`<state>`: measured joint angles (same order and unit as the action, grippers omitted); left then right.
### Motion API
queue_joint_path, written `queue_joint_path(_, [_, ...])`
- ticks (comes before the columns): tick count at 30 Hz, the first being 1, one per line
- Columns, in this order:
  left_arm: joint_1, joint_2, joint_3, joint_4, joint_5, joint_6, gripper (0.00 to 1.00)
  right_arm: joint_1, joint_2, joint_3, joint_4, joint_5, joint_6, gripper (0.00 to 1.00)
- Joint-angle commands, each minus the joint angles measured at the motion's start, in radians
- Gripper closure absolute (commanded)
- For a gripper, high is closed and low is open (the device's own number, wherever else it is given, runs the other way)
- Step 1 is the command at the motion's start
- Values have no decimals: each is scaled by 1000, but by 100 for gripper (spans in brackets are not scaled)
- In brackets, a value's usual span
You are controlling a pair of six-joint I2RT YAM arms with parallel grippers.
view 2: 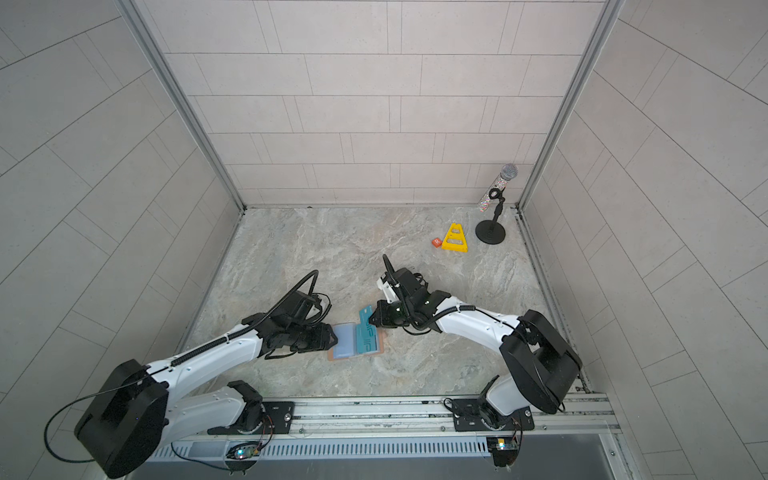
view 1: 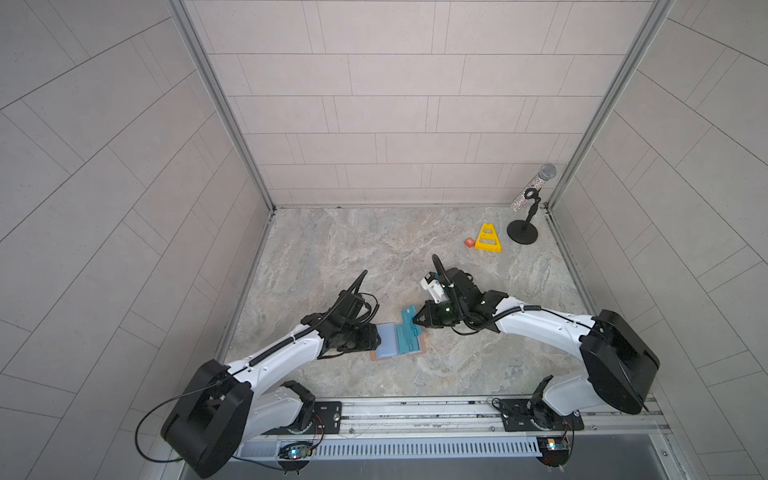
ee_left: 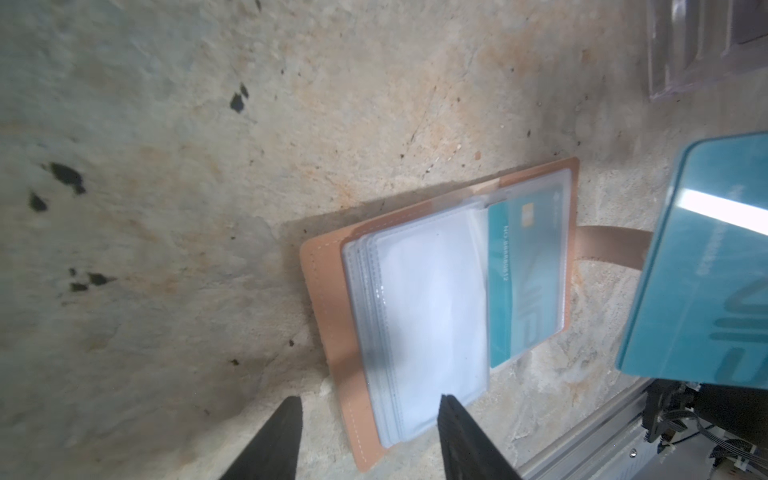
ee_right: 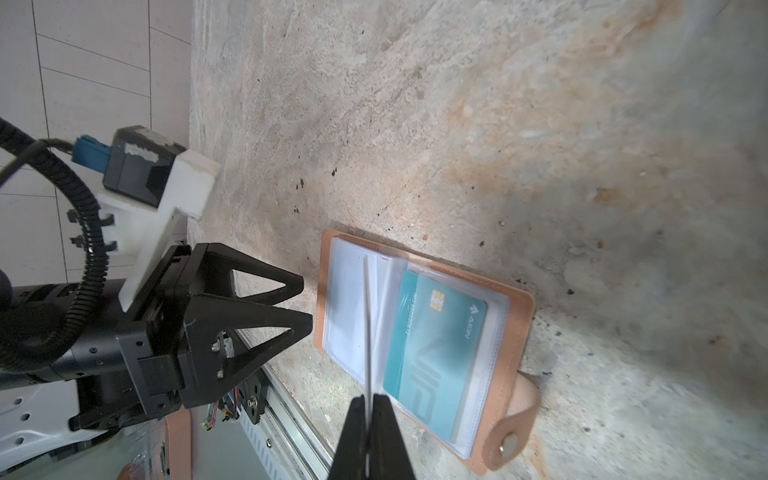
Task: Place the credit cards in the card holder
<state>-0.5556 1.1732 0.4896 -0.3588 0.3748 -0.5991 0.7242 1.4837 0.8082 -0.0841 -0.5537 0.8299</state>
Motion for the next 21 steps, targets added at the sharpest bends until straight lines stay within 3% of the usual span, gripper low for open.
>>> queue_joint_path(1, [4, 24, -18, 56, 12, -23, 41, 17, 32, -26, 95, 2, 63, 100])
queue_joint_path(15, [3, 110, -37, 109, 49, -15, 42, 53, 114, -78, 220, 1, 143, 100])
queue_joint_path(21, [3, 120, -45, 103, 33, -20, 47, 60, 134, -81, 234, -9, 155, 100])
